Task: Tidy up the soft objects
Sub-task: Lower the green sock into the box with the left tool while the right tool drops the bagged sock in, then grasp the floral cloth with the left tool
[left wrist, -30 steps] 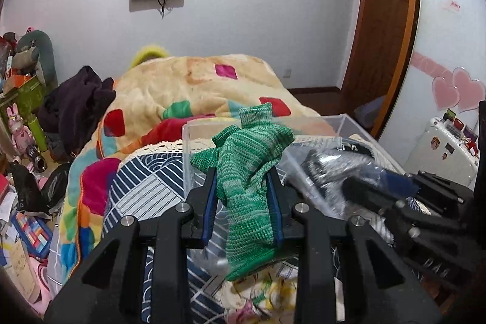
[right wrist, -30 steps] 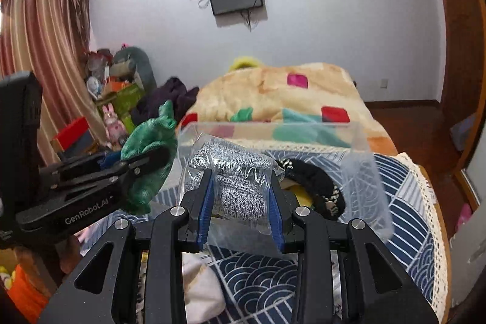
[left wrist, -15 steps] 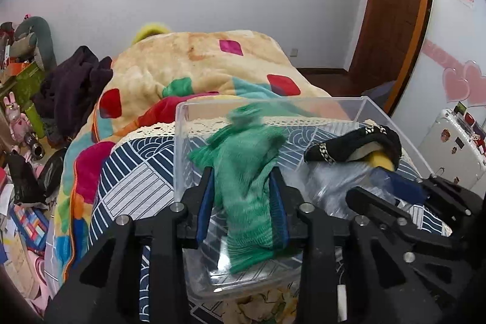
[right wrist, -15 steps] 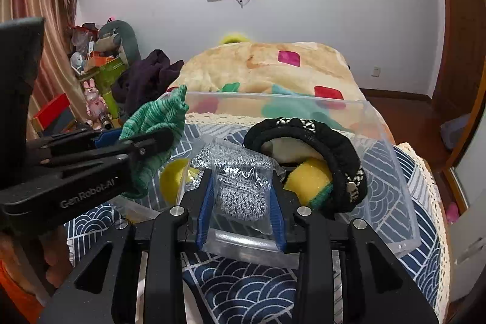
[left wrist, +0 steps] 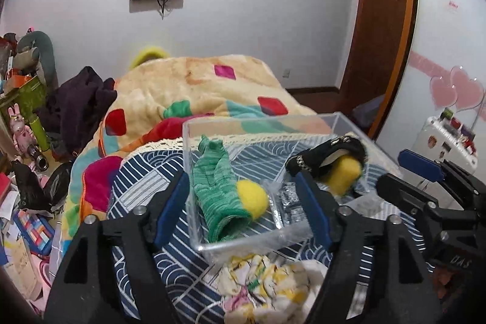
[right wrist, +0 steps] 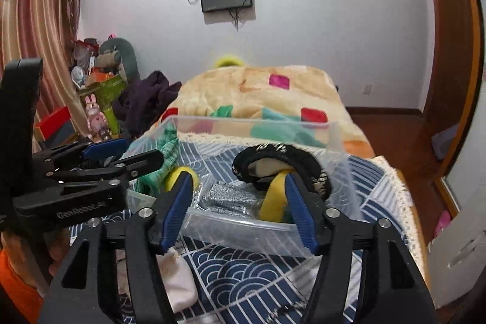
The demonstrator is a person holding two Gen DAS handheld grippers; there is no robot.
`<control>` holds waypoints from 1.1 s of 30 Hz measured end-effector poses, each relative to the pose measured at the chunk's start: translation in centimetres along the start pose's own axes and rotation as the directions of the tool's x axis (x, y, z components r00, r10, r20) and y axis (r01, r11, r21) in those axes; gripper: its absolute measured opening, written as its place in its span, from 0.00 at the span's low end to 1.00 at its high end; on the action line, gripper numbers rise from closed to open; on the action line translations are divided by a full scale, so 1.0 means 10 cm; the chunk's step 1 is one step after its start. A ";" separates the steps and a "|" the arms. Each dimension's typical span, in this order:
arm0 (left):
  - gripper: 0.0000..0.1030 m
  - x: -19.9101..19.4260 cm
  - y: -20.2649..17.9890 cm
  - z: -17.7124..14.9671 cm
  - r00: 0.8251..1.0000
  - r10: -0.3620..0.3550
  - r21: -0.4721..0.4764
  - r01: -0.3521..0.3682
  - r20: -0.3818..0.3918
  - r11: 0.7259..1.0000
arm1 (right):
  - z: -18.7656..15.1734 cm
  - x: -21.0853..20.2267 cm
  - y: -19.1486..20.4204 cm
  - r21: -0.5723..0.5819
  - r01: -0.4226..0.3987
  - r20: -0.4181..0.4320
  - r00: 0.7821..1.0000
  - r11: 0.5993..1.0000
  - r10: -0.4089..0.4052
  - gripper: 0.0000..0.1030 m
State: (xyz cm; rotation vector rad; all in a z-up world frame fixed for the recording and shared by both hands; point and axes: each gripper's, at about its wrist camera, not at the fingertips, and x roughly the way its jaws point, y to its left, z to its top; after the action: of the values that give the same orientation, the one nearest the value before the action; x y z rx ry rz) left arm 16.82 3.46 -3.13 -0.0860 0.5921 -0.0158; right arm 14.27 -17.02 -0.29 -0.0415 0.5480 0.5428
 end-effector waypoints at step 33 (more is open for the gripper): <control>0.45 0.03 0.32 -0.96 0.986 0.017 -0.081 -0.031 -0.169 0.996 | -0.96 -0.03 -0.37 -0.016 0.096 -0.216 0.972 0.995 -0.097 0.29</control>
State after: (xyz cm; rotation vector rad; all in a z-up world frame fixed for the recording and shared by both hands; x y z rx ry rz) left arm 11.64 5.95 -11.51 -0.1599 0.7623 0.0250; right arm 11.29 -22.03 -8.73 -0.1333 0.7530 0.4476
